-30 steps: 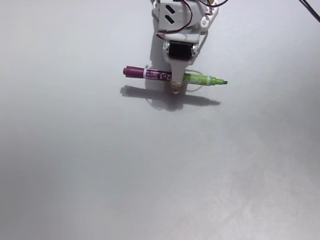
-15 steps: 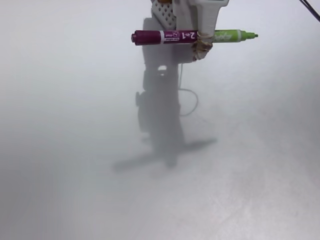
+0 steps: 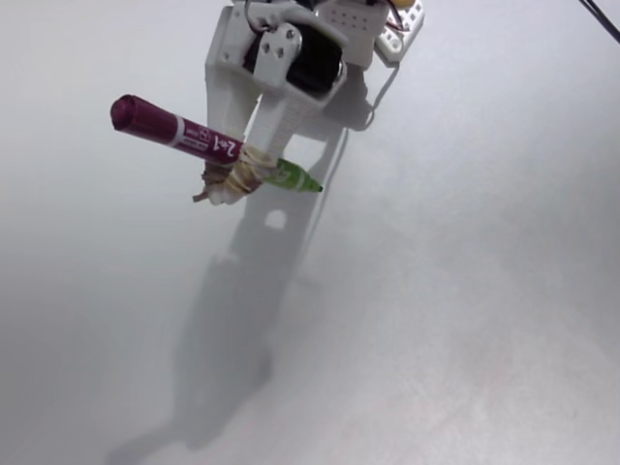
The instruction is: Draw the capital letter X with the green marker.
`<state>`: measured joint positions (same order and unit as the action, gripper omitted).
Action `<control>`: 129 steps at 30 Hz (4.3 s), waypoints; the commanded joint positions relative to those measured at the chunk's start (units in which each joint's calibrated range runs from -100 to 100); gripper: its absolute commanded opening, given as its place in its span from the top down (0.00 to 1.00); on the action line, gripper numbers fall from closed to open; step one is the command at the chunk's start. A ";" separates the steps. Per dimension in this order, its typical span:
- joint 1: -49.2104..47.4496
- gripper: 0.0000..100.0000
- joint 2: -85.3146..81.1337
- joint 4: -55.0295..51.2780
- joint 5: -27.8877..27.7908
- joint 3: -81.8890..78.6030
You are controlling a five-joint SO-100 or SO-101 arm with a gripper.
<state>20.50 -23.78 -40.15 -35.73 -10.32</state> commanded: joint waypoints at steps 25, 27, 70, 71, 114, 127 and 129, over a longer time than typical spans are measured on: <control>10.58 0.99 46.48 111.21 -16.51 -39.83; 10.39 0.99 47.75 111.30 -15.82 -39.56; 3.44 0.99 52.06 113.26 -12.80 -49.35; 2.49 0.99 51.18 114.16 -12.65 -51.15; 2.11 0.99 54.30 111.13 -11.33 -42.44; 4.68 0.99 56.21 111.21 -13.14 -45.58; 5.25 0.99 55.89 111.21 -13.63 -46.21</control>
<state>24.56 32.42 70.62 -48.57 -55.56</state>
